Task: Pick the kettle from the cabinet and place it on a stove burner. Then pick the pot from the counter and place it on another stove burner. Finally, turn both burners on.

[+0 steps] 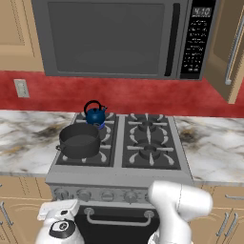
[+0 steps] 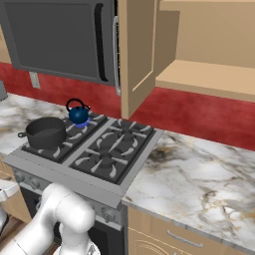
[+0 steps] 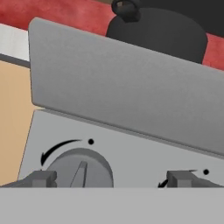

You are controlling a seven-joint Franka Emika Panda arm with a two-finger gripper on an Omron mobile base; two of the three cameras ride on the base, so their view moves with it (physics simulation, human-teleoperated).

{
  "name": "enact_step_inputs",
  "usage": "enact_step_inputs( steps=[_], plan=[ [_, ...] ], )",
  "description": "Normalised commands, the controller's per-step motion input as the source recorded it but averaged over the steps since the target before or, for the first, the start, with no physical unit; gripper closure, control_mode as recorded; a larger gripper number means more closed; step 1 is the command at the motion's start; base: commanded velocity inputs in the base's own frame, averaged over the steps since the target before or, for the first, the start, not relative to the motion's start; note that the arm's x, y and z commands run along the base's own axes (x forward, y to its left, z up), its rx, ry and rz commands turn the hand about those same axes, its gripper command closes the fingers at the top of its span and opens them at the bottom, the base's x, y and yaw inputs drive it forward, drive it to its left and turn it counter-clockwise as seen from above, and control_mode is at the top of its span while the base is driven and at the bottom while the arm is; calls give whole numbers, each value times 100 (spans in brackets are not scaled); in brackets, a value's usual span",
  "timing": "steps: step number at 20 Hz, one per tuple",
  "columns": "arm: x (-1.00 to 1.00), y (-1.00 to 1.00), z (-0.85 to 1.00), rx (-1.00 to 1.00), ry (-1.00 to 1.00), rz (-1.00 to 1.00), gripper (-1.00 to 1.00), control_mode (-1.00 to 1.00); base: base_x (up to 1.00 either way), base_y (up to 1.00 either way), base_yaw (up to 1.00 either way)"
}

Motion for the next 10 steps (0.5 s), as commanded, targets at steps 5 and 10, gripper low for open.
enact_step_inputs(
  steps=[5, 10],
  plan=[
    [14, 1, 0, 0, 0, -1, -100, -100, 0, 0, 0],
    [20, 0, -5, 1, 0, 0, -100, -100, 0, 0, 0]
  ],
)
